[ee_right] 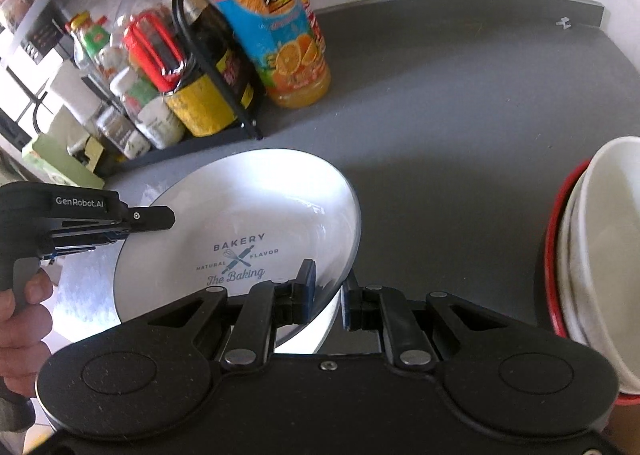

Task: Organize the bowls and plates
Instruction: 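Lift the 'BAKERY' plate on edge and carry it to the plate stack, then lower the 'BAKERY' plate flat onto the 'Sweet' plate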

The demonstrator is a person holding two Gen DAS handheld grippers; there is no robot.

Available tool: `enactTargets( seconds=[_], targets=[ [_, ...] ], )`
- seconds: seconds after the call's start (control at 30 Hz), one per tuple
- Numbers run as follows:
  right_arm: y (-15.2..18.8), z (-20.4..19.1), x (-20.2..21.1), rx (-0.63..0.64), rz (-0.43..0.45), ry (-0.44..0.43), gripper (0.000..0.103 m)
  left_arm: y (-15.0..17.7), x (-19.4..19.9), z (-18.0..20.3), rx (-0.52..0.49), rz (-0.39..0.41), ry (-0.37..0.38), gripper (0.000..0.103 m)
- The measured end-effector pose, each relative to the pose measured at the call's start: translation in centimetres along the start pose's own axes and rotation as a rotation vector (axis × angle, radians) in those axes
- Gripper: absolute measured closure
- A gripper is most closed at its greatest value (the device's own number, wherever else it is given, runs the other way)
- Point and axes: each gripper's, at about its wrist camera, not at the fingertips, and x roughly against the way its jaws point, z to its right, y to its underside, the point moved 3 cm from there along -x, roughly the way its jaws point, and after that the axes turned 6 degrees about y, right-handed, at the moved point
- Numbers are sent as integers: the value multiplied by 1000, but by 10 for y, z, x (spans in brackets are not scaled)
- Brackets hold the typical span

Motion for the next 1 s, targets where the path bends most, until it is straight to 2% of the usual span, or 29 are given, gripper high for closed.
enactTargets(
  seconds=[0.37,0.57,1.0],
  targets=[
    [8,-13,-8,88,-38,56,89,17,-18,-23,37,-62,-31,91],
    [9,-22,-9,152,-34,89,89,18,-23,-26,29,-66,-37,89],
    [24,-50,-15,373,-34,231,73,24,-28,-18,-57,-37,-76,86]
  ],
)
